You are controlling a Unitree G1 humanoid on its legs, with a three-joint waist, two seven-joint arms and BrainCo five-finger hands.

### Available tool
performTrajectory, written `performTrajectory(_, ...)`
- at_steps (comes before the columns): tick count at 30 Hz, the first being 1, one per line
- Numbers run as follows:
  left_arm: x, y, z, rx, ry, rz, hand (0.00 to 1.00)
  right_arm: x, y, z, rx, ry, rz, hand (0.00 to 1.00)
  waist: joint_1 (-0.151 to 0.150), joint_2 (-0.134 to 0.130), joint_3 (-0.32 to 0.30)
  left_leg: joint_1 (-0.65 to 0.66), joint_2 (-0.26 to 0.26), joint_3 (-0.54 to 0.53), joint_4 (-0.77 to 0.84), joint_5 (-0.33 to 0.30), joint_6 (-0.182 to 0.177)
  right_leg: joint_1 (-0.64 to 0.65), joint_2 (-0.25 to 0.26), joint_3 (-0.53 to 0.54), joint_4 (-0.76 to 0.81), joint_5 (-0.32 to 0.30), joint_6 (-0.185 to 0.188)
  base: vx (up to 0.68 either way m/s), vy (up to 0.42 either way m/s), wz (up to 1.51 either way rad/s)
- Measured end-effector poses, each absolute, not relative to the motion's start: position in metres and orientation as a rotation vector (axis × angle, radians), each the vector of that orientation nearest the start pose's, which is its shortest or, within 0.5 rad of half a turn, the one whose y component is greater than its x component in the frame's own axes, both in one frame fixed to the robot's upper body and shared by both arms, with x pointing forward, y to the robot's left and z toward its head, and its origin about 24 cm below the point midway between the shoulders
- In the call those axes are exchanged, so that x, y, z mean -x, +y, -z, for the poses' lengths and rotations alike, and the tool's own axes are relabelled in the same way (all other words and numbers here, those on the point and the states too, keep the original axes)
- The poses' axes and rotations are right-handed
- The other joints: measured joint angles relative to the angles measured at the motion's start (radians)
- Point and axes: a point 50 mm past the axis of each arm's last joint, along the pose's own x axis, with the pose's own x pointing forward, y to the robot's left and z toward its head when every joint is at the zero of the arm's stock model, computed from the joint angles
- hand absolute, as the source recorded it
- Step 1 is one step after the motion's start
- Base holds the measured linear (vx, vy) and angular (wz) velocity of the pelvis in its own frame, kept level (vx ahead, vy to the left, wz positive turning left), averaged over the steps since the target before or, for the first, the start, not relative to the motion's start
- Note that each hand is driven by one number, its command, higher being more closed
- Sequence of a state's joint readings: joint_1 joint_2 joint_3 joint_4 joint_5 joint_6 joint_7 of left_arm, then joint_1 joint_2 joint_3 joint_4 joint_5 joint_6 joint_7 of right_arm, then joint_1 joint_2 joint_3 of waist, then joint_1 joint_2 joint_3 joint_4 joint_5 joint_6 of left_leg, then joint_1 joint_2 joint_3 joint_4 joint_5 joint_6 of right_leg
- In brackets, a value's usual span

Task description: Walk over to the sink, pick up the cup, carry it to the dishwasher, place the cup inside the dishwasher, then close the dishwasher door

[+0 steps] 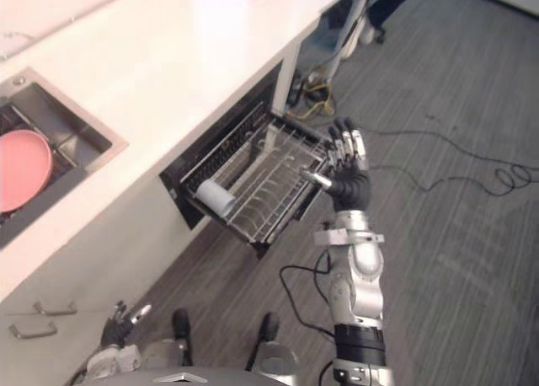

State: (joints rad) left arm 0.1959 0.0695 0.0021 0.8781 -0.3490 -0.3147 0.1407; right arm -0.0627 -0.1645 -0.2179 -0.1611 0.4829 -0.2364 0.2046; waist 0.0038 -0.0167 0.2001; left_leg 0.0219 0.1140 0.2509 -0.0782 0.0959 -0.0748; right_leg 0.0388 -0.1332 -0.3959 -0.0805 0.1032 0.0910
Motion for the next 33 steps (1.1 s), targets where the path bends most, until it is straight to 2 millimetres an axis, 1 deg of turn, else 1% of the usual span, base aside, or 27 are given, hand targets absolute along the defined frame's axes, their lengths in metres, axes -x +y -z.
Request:
performTrajectory(1, -0.102, 0.199, 0.139, 0.168, 0.753, -0.436, 0.00, -0.243, -0.221, -0.128, -0.231, -0.539, -0.026, 0.00, -0.003, -0.005, -0.013, 0.002, 0.000, 0.002, 0.000, -0.002, 0.000, 0.001, 0.000, 0.002, 0.000, -0.001, 0.000, 0.02, 0.010, -0.04)
performTrajectory(4, -0.099, 0.203, 0.140, 0.151, 0.765, -0.458, 0.00, -0.235, -0.227, -0.129, -0.250, -0.557, -0.004, 0.00, -0.010, -0.016, -0.023, 0.024, 0.000, 0.013, 0.000, -0.003, -0.001, 0.016, -0.001, 0.009, 0.000, 0.000, -0.001, 0.01, 0.009, -0.09)
performTrajectory(9, -0.090, 0.208, 0.144, 0.150, 0.799, -0.496, 0.00, -0.232, -0.230, -0.125, -0.252, -0.533, -0.015, 0.00, -0.019, -0.015, -0.034, 0.063, 0.000, 0.036, -0.005, -0.013, -0.005, 0.039, -0.001, 0.032, -0.005, 0.000, -0.001, -0.02, 0.006, -0.14)
performTrajectory(10, -0.055, 0.216, 0.151, 0.113, 0.893, -0.535, 0.00, -0.227, -0.235, -0.117, -0.245, -0.475, -0.024, 0.00, -0.035, -0.005, -0.086, 0.086, 0.000, 0.051, -0.006, -0.021, -0.009, 0.051, 0.000, 0.055, -0.006, 0.001, -0.001, 0.00, 0.000, 0.00)
performTrajectory(19, -0.055, 0.215, 0.151, 0.091, 0.906, -0.510, 0.00, -0.227, -0.235, -0.117, -0.252, -0.477, -0.022, 0.00, -0.030, 0.000, -0.082, 0.081, -0.001, 0.052, -0.006, -0.021, -0.009, 0.044, 0.000, 0.061, -0.001, 0.001, 0.000, 0.00, 0.000, 0.00)
performTrajectory(23, -0.052, 0.214, 0.153, 0.094, 0.928, -0.491, 0.00, -0.227, -0.236, -0.117, -0.285, -0.486, -0.024, 0.00, -0.019, 0.008, -0.078, 0.076, -0.001, 0.048, -0.005, -0.022, -0.008, 0.046, 0.000, 0.059, 0.000, -0.002, 0.004, 0.00, 0.000, 0.04)
performTrajectory(24, -0.050, 0.215, 0.153, 0.100, 0.930, -0.496, 0.00, -0.227, -0.235, -0.117, -0.300, -0.489, -0.030, 0.00, -0.012, 0.010, -0.075, 0.056, -0.002, 0.028, 0.010, -0.024, -0.002, 0.046, 0.000, 0.046, 0.003, -0.006, 0.005, 0.01, -0.004, 0.45)
performTrajectory(26, -0.050, 0.215, 0.153, 0.120, 0.925, -0.511, 0.00, -0.228, -0.234, -0.118, -0.307, -0.497, -0.035, 0.00, -0.009, 0.014, -0.069, 0.000, -0.003, -0.033, 0.079, -0.037, 0.005, 0.050, -0.003, -0.007, 0.021, -0.021, 0.009, 0.01, -0.020, 0.90)
performTrajectory(27, -0.047, 0.214, 0.154, 0.160, 0.924, -0.540, 0.00, -0.230, -0.232, -0.121, -0.315, -0.507, -0.047, 0.00, 0.001, 0.021, -0.058, -0.035, -0.006, -0.099, 0.120, -0.043, 0.005, 0.070, -0.006, -0.072, 0.040, -0.032, 0.007, 0.00, -0.019, 1.12)
performTrajectory(28, -0.044, 0.214, 0.154, 0.168, 0.927, -0.553, 0.00, -0.232, -0.230, -0.123, -0.319, -0.515, -0.057, 0.00, 0.010, 0.023, -0.053, -0.043, -0.009, -0.125, 0.127, -0.042, 0.006, 0.080, -0.008, -0.100, 0.046, -0.040, 0.007, -0.02, -0.010, 1.29)
performTrajectory(29, -0.041, 0.215, 0.154, 0.175, 0.930, -0.568, 0.00, -0.236, -0.227, -0.127, -0.323, -0.532, -0.071, 0.00, 0.025, 0.027, -0.040, -0.049, -0.011, -0.147, 0.127, -0.040, 0.010, 0.100, -0.009, -0.143, 0.055, -0.056, 0.008, -0.06, -0.014, 1.33)
performTrajectory(30, -0.033, 0.216, 0.154, 0.186, 0.940, -0.597, 0.00, -0.240, -0.224, -0.133, -0.326, -0.554, -0.085, 0.00, 0.039, 0.031, -0.032, -0.062, -0.014, -0.154, 0.117, -0.052, 0.049, 0.124, -0.014, -0.214, 0.062, -0.073, 0.017, -0.06, -0.022, 1.94)
performTrajectory(31, -0.029, 0.220, 0.154, 0.193, 0.943, -0.617, 0.00, -0.241, -0.225, -0.136, -0.320, -0.572, -0.081, 0.00, 0.044, 0.027, -0.029, -0.075, -0.004, -0.069, 0.113, -0.065, 0.113, 0.157, -0.026, -0.312, 0.051, -0.077, 0.025, -0.04, -0.014, 2.11)
performTrajectory(32, -0.028, 0.221, 0.154, 0.200, 0.939, -0.625, 0.00, -0.240, -0.228, -0.138, -0.312, -0.582, -0.068, 0.00, 0.043, 0.022, -0.029, -0.086, 0.007, -0.008, 0.119, -0.068, 0.142, 0.175, -0.033, -0.368, 0.045, -0.077, 0.027, -0.01, 0.026, 2.53)
performTrajectory(33, -0.028, 0.222, 0.154, 0.213, 0.940, -0.628, 0.00, -0.239, -0.234, -0.140, -0.300, -0.597, -0.028, 0.00, 0.043, 0.019, -0.030, -0.114, 0.041, 0.134, 0.150, -0.076, 0.159, 0.195, -0.049, -0.477, 0.038, -0.079, 0.033, 0.00, 0.079, 2.12)
